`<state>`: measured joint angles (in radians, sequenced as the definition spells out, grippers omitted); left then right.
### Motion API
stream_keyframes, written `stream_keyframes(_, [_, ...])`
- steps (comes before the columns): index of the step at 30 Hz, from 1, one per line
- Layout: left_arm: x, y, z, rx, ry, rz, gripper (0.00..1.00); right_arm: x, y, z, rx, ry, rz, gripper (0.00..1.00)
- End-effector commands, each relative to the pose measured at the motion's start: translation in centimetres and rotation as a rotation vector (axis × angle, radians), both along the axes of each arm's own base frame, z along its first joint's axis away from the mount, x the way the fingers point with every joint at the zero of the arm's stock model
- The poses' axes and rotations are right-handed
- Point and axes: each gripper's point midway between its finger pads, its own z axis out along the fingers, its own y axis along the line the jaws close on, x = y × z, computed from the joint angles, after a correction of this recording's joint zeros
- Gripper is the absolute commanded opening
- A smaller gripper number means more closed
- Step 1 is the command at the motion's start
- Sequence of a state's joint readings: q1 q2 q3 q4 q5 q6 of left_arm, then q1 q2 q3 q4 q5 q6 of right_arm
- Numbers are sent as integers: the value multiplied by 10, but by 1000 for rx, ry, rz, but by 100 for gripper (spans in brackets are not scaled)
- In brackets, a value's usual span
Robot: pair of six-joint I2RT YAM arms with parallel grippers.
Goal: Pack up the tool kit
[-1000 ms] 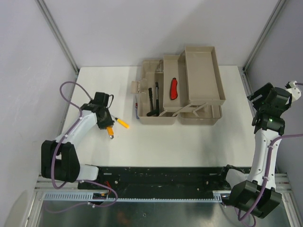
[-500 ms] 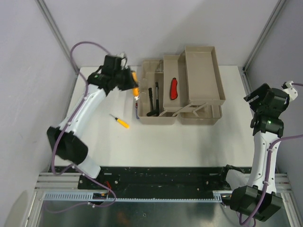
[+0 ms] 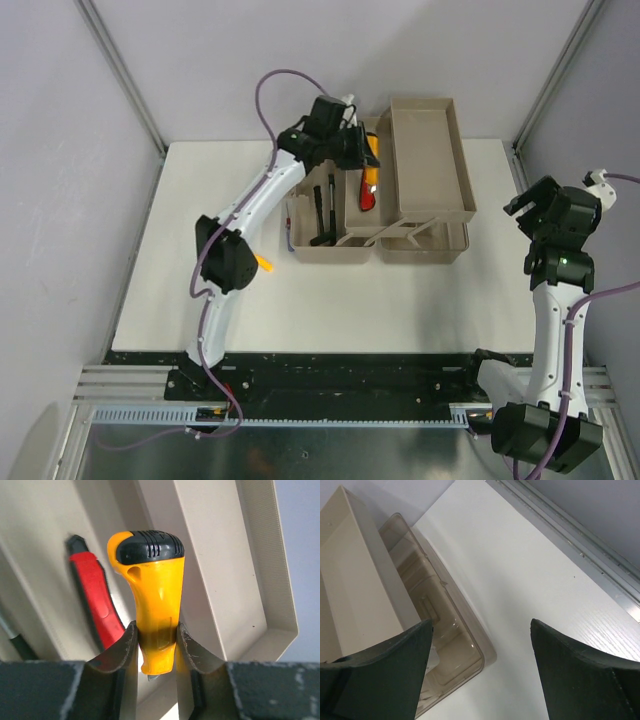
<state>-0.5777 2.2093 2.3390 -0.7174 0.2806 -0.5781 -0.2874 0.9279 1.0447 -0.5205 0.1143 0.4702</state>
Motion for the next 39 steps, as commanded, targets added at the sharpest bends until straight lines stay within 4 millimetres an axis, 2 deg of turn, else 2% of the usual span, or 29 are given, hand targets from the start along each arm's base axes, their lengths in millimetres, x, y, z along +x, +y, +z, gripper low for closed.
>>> stream_keyframes(1, [-1, -32, 12, -92, -4, -40, 0, -5, 7, 12, -4, -35, 15, 83])
stream_keyframes(3, [-1, -38, -4, -76, 13, -42, 0, -6, 8, 12, -5, -34, 15, 83])
stream_keyframes(6, [-6, -46, -16, -67, 23, -57, 2, -8, 9, 12, -6, -34, 14, 83])
stream_keyframes(12, [-7, -46, -40, -25, 51, -30, 22, -15, 9, 16, -17, -41, -1, 83])
stream_keyframes(15, [-7, -45, -44, -19, 59, -24, 32, -19, 8, 18, -24, -43, -9, 83])
stream_keyframes(22, [-4, -38, -22, -17, -2, -2, 57, -19, 7, 22, -24, -58, -15, 83])
stream_keyframes(24, [-4, -35, -10, -20, -30, 1, 61, -19, 7, 22, -22, -60, -16, 83])
stream_keyframes(27, [-5, -26, 12, -21, -81, 14, 62, -18, 7, 21, -21, -58, -16, 83])
stream_keyframes(30, [-6, -3, 39, 5, -155, 66, 61, -16, 7, 20, -21, -59, -16, 83])
stream_keyframes(31, [-5, 9, 50, 20, -184, 100, 61, -16, 8, 21, -20, -60, -13, 83])
stream_keyframes(34, [-5, 58, 62, 86, -227, 227, 63, -14, 9, 23, -25, -67, -1, 83])
stream_keyframes(36, [-6, 97, 59, 137, -224, 320, 69, -11, 13, 24, -32, -72, 25, 84])
stream_keyframes(39, [-16, 157, 29, 221, -163, 441, 81, -5, 24, 32, -50, -102, 96, 84])
